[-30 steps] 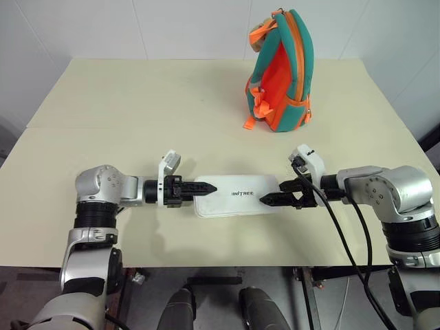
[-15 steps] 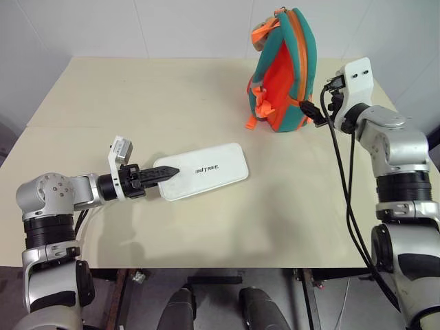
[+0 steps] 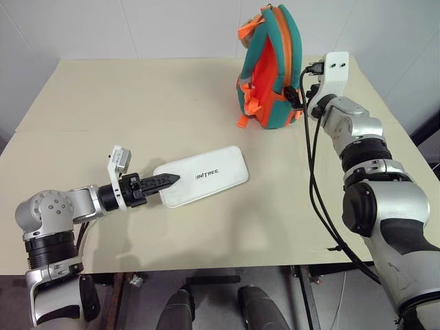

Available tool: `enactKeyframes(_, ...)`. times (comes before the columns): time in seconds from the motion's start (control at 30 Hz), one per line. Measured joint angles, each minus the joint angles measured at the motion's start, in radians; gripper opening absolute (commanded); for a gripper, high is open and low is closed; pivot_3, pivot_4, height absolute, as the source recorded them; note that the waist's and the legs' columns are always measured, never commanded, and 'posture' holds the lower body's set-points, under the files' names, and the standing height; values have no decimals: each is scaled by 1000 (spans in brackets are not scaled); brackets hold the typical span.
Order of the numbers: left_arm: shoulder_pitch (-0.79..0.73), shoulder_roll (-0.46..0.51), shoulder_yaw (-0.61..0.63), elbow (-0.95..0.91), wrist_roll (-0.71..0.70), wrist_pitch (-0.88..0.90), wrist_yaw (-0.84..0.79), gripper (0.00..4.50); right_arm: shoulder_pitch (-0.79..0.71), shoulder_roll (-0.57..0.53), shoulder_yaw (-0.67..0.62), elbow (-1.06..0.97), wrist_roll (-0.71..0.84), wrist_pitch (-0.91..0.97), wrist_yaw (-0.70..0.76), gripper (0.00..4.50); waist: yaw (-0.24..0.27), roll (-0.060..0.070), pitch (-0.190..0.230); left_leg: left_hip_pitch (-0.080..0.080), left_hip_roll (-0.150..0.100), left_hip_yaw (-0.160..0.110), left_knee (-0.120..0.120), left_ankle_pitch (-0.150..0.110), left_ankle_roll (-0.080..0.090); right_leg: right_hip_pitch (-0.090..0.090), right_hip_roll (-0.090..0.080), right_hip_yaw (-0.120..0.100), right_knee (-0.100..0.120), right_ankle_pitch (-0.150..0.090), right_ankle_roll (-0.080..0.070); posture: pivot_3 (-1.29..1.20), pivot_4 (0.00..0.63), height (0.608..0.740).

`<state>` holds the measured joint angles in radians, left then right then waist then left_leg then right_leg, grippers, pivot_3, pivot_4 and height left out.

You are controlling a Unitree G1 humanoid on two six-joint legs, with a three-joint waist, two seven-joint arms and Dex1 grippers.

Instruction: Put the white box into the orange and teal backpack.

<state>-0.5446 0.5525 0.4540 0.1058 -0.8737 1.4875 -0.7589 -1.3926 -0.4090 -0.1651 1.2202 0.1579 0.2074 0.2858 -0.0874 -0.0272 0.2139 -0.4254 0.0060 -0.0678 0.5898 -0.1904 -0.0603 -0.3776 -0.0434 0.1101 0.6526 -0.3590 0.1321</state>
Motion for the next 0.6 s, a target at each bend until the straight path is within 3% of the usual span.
enactKeyframes(0.6,86,-8,58,-60,-70,8,83,1496,-65,17,22,-39,-33,101,159,4500,0,0,0,1,0,0,0,1,-1,0,1,0,1,0,0,0,150,740)
